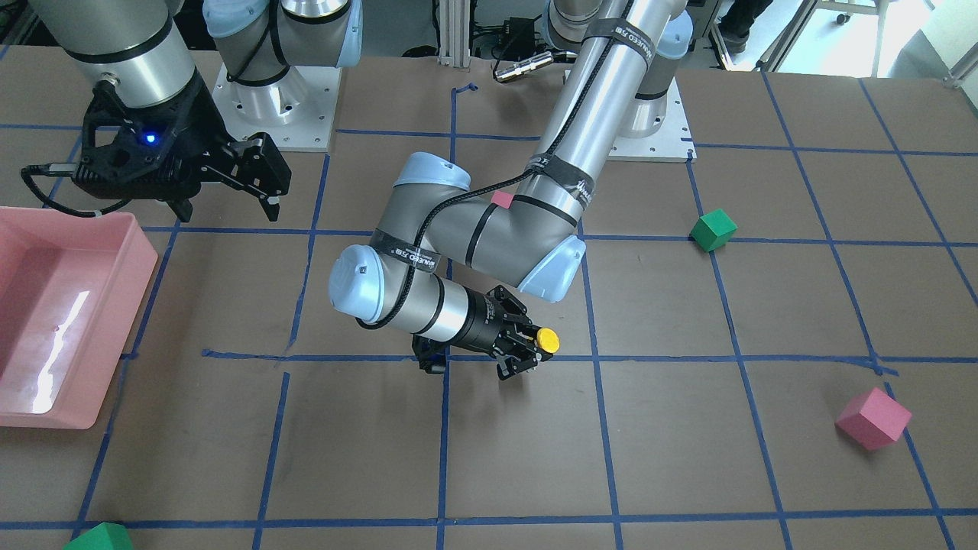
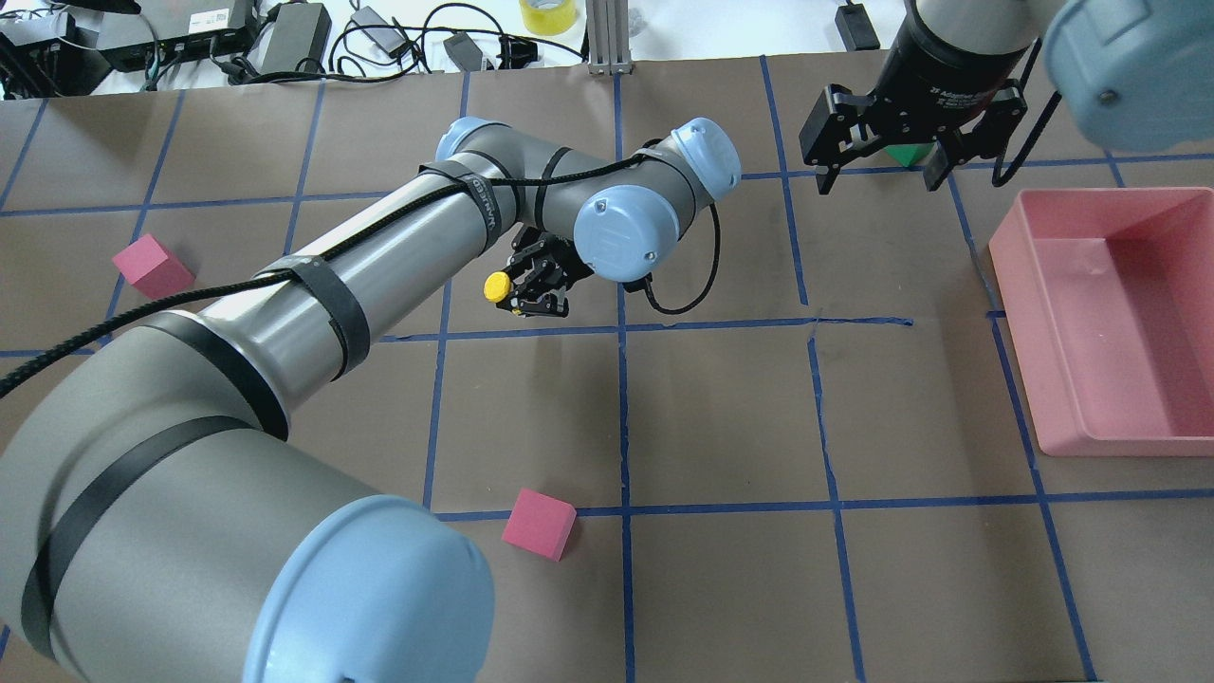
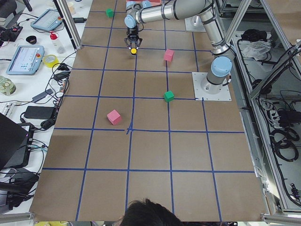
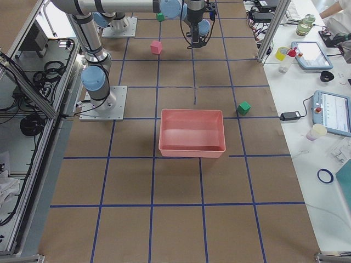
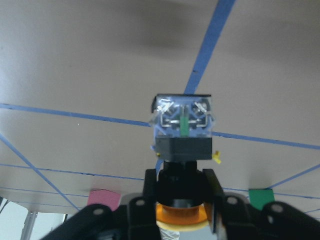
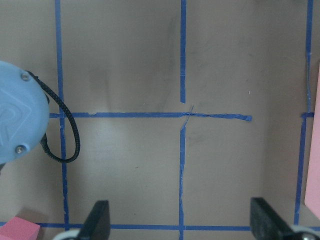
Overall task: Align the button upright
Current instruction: 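Lower the button onto the table standing on its yellow cap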
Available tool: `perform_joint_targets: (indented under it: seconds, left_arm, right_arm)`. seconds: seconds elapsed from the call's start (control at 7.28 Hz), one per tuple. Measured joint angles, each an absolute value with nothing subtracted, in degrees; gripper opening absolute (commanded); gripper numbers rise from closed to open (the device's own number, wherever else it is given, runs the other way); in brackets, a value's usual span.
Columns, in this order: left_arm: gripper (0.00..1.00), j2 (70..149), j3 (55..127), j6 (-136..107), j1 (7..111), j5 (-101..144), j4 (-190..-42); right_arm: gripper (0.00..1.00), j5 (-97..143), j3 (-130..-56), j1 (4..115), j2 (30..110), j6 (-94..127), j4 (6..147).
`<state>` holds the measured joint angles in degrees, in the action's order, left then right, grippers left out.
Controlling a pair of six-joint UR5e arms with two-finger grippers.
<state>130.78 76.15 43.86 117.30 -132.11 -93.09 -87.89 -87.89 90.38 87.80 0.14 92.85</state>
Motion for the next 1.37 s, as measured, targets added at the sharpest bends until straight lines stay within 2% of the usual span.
perform_joint_targets:
  seconds: [0.96, 1.37]
  left_arm:
    - [0.00, 134.1, 76.0, 45.2, 121.8, -139.0, -96.1]
    - [0.06, 134.8, 76.0, 45.1, 122.0, -139.1, -95.9]
  right_arm:
    - [1.00, -87.9, -88.4, 90.4, 87.8, 0.1, 93.2]
    - [1.00, -87.9, -88.4, 90.4, 87.8, 0.1, 93.3]
